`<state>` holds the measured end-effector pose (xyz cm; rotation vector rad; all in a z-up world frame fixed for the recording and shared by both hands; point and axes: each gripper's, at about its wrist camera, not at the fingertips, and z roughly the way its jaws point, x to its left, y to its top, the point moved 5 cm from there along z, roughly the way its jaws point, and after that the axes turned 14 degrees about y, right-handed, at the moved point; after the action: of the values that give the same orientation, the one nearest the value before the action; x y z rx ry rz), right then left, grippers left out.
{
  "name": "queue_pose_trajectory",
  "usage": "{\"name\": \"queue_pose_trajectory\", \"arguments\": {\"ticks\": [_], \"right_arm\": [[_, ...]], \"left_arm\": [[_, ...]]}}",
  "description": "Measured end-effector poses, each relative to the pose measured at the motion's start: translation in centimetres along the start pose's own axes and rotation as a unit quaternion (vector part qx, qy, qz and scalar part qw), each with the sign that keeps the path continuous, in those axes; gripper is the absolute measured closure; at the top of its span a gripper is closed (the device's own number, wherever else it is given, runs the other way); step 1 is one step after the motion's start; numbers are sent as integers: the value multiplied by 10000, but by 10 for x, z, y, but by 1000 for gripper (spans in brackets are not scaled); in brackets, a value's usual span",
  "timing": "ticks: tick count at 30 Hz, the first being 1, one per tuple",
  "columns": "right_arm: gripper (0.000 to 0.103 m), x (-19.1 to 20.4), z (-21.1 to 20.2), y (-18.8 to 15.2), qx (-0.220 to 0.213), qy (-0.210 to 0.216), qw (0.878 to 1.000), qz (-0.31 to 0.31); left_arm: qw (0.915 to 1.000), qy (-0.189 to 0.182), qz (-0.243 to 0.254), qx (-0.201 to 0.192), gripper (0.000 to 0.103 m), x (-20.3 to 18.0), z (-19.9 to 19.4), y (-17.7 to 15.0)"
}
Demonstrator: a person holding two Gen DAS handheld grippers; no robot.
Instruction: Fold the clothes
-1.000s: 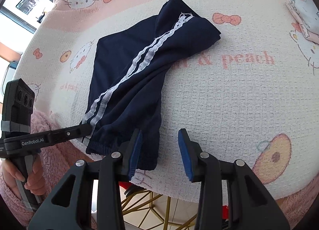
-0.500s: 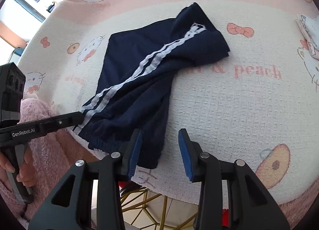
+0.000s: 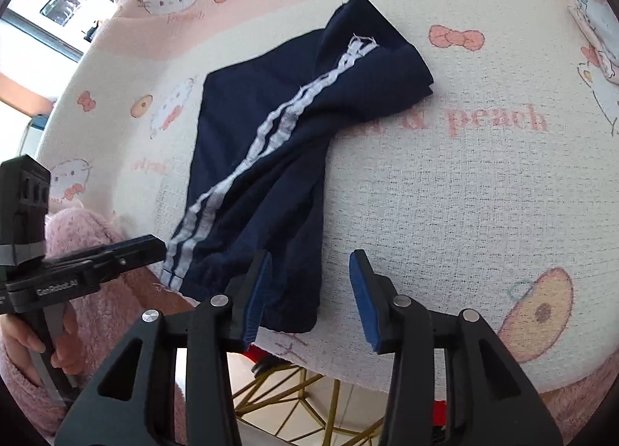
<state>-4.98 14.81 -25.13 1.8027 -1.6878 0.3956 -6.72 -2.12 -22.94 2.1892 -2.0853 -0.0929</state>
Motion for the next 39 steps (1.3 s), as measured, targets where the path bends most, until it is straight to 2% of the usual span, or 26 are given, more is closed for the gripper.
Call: {"name": "queue_pose_trajectory", "arguments": {"ticks": [2, 4, 6, 8, 10, 12, 15, 16, 18, 20, 24, 26, 29, 30, 31, 35, 39], "right_arm": [[60, 0, 7, 3, 113, -200, 9997, -57], [60, 2, 1, 7, -13, -126, 9999, 16], [60, 0, -17, 15, -407, 112, 9990, 158], [60, -7, -38, 25, -848, 312, 9953, 341], [60, -23, -60, 34, -1265, 406, 9894, 589], [60, -44, -80, 48, -1590, 255, 9829, 889], [58, -79, -103, 59, -1889, 87, 9729, 1330], [58, -83, -102, 58, -1953, 145, 9692, 1490], [58, -90, -96, 46, -1928, 363, 9665, 1653], [58, -89, -93, 50, -1785, 385, 9703, 1587], [58, -82, -59, 72, -1321, 88, 9833, 1248], [58, -81, -44, 87, -1178, -33, 9873, 1066], [58, -81, -26, 107, -1077, -256, 9904, 832], [58, -81, -22, 112, -1077, -290, 9906, 792], [58, -82, -20, 115, -1108, -273, 9902, 804], [58, -85, -20, 113, -1105, -265, 9893, 911], [58, -74, -25, 116, -1101, -336, 9904, 764]], "left_arm": [[9998, 166, -37, 53, 66, 3, 5, 1], [9997, -63, -17, -225, 66, -4, -8, 11], [9964, 11, 460, -712, 66, -26, -25, 29], [9887, 0, 1035, -1085, 65, -58, -36, 49], [9818, -169, 1412, -1262, 65, -90, -37, 74], [9757, -186, 1664, -1413, 65, -117, -33, 98], [9705, -40, 1831, -1566, 65, -134, -25, 122], [9729, -33, 1767, -1492, 65, -137, -19, 132], [9791, -240, 1531, -1319, 65, -140, -10, 141], [9810, -467, 1440, -1213, 65, -142, -2, 147], [9808, -636, 1567, -972, 66, -154, 21, 148], [9802, -765, 1607, -865, 77, -160, 28, 146], [9785, -772, 1734, -808, 80, -164, 33, 142], [9783, -798, 1734, -811, 92, -163, 33, 142], [9780, -824, 1733, -814, 96, -161, 32, 142], [9808, -1134, 1221, -1017, 98, -128, 4, 149], [9830, -1118, 539, -1356, 98, -70, -27, 158]]}}
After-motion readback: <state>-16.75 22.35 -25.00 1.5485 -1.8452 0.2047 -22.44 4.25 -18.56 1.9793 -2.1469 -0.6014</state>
